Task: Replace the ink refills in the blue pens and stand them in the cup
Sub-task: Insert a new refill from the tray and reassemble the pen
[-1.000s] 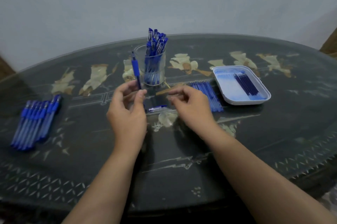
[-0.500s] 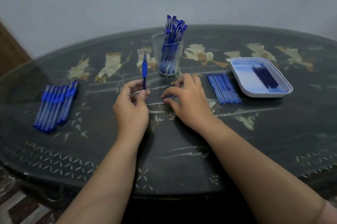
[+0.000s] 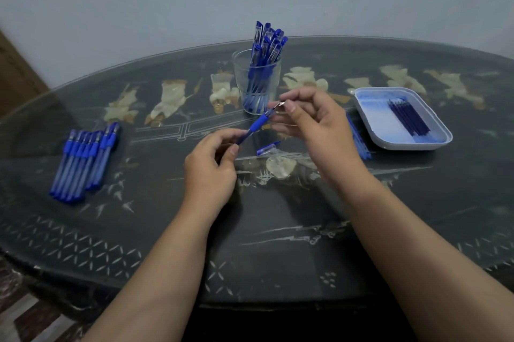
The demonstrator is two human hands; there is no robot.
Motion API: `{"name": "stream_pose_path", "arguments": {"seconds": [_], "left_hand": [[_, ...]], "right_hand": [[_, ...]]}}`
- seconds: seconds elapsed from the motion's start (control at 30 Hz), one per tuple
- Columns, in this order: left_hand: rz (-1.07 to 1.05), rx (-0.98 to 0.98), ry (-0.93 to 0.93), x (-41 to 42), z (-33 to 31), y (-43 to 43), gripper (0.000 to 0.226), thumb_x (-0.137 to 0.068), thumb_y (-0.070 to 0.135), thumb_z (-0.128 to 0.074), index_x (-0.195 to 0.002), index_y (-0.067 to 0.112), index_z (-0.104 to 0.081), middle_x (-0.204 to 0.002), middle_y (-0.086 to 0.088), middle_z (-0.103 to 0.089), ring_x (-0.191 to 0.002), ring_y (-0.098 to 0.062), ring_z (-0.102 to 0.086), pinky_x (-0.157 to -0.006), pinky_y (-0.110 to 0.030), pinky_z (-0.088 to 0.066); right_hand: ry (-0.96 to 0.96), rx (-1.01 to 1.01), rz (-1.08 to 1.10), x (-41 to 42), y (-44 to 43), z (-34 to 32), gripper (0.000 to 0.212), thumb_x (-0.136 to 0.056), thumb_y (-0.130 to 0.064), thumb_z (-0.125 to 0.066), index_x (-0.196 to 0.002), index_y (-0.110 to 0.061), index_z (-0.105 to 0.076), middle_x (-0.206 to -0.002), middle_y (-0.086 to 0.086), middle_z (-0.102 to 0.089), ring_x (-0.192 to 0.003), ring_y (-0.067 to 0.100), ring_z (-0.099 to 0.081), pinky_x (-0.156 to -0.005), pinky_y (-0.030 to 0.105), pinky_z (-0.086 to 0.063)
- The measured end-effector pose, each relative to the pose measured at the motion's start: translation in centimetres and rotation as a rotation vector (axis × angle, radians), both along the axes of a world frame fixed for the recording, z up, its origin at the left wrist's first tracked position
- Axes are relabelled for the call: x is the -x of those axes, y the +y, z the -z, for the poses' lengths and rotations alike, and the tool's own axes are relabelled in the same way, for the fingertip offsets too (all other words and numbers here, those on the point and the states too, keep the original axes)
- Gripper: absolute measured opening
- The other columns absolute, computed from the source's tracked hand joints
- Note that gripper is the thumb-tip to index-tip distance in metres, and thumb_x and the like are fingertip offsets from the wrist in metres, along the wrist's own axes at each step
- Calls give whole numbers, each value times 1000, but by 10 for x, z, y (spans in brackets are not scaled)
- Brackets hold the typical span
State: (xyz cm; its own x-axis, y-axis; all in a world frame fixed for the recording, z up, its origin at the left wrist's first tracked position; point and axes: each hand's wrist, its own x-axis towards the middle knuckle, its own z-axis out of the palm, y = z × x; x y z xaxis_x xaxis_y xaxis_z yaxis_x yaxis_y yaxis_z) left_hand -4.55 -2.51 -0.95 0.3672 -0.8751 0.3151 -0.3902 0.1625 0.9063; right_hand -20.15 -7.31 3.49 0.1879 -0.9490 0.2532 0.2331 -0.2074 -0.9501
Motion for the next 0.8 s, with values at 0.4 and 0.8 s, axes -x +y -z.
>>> {"name": "stream_pose_path", "arguments": {"seconds": [0.4,0.8], "left_hand": [[18,0,-59,-3,3,-2,52,-89,-6,-57,-91,45,-67,-97,8,-71,-94,-5,-65,-86,-20,-48],[52,-2,-68,-3,0,0,46,-90,-5,-58,-95,40,-68,-98,10,-70,-93,-2,-65,-82,-10,-46]], "right_hand": [[185,9,-12,1,-2,3,13,-97,-2,-53,-94,-12,-61,-92,10,-72,-78,18,-71,-75,39,-61],[161,-56,-2,3,-1,3,18,-96,-15,-59,-114,-18,-60,-98,15,-71,-84,22,-70,-76,45,-60]]}}
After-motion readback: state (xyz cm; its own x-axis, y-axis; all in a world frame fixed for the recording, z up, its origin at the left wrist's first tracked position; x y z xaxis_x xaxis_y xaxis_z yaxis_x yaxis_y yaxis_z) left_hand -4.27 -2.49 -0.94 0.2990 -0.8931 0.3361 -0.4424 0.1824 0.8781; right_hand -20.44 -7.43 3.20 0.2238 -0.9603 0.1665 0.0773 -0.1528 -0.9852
